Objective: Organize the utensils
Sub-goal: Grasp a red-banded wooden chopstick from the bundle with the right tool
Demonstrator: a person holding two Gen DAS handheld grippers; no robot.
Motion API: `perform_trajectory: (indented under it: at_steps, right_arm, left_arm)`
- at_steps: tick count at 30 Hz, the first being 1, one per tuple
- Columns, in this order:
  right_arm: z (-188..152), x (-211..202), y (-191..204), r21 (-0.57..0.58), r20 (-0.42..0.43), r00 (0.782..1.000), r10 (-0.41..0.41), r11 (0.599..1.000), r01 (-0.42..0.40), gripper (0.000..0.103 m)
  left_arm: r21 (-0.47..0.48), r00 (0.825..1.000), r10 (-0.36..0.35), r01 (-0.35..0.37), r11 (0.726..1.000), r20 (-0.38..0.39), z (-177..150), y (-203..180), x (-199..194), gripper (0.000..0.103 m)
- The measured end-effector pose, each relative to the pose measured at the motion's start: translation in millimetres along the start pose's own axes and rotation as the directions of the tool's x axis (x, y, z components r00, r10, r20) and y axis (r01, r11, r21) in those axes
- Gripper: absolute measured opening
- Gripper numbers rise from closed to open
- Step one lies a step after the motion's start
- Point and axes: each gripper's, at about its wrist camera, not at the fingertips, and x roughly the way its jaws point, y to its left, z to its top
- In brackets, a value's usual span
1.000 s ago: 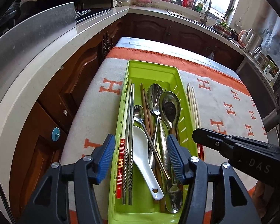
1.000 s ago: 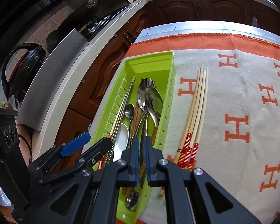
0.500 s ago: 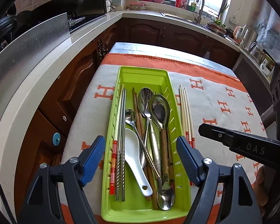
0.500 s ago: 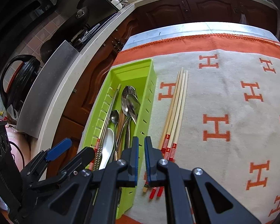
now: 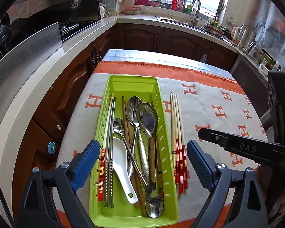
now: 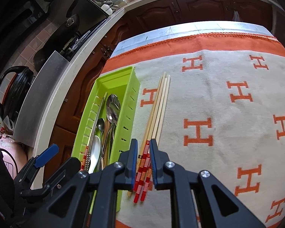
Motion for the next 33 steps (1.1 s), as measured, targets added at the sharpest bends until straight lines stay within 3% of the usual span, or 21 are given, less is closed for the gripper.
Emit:
perform_trajectory:
  at_steps: [17,33]
  right_arm:
    - [-7.4,46.0,-12.5,-0.033,-0.106,0.994,-0.042,0.999,0.038,0.013]
    - [-8.5,55.3,6.1,-0.161,-0.03,0.977,-0.209,0.966,0.201,0.012]
  left_arm:
    - [-0.027,1.0,0.018,-0.019,0.999,-0.02,-1.5,4.4,12.2,0.092]
    - [-0.077,1.0,0.01,-0.012,0.997,-0.02,-1.7,21.9,15.0,0.092]
